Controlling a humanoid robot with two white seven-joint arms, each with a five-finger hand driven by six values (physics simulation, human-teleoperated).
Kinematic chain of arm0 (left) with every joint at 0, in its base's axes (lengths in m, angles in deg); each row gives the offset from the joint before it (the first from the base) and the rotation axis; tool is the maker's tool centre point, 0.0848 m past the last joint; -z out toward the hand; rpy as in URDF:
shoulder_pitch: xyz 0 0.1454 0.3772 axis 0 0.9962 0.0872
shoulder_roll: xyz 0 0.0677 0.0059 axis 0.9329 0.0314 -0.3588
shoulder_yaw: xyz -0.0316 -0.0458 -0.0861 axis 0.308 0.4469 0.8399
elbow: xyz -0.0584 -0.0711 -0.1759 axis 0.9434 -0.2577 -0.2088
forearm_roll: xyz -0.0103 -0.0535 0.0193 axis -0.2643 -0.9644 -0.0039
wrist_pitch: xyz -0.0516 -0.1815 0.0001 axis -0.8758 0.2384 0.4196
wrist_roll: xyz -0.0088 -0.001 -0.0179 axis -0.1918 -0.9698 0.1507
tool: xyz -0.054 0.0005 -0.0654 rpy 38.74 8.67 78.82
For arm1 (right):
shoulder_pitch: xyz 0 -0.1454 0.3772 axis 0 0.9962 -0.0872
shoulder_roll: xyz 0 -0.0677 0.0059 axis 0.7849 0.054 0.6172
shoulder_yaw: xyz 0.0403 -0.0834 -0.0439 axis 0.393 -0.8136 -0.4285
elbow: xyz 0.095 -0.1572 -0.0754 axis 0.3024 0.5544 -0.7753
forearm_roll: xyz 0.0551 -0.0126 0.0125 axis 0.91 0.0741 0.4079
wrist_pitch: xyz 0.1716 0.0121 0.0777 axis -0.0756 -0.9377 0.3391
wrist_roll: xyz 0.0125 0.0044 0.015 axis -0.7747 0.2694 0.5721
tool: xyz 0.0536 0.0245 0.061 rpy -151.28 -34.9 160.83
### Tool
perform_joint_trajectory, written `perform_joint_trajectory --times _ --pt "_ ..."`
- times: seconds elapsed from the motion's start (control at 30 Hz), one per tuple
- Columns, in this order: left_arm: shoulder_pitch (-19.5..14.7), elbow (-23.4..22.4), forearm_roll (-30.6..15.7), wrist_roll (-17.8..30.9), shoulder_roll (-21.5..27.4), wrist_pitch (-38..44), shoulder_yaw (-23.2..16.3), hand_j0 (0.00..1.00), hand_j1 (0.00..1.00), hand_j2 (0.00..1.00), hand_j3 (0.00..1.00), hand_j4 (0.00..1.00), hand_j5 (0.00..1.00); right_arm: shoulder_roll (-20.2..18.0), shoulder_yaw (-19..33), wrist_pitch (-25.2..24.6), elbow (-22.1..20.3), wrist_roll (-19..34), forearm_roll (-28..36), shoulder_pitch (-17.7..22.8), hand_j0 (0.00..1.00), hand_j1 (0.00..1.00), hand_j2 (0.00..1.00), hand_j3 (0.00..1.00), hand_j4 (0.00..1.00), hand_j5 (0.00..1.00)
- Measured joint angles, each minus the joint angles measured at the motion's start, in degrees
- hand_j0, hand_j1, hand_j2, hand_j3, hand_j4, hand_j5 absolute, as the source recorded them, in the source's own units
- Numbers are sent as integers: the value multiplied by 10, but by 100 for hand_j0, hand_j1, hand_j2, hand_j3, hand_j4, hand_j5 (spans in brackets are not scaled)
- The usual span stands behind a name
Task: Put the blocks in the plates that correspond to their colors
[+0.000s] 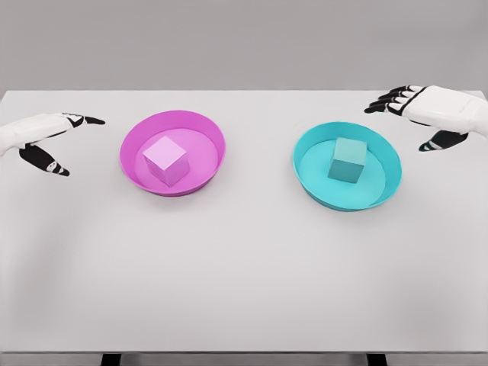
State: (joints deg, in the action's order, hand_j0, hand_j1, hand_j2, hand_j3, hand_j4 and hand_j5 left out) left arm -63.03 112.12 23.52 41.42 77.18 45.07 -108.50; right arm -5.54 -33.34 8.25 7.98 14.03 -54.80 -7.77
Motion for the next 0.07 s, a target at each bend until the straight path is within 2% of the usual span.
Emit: perform_joint_trajectory --times 0.07 --pt "-1 0 0 0 -1 0 0 100 100 100 100 100 100 0 0 0 0 0 0 2 100 100 100 100 100 100"
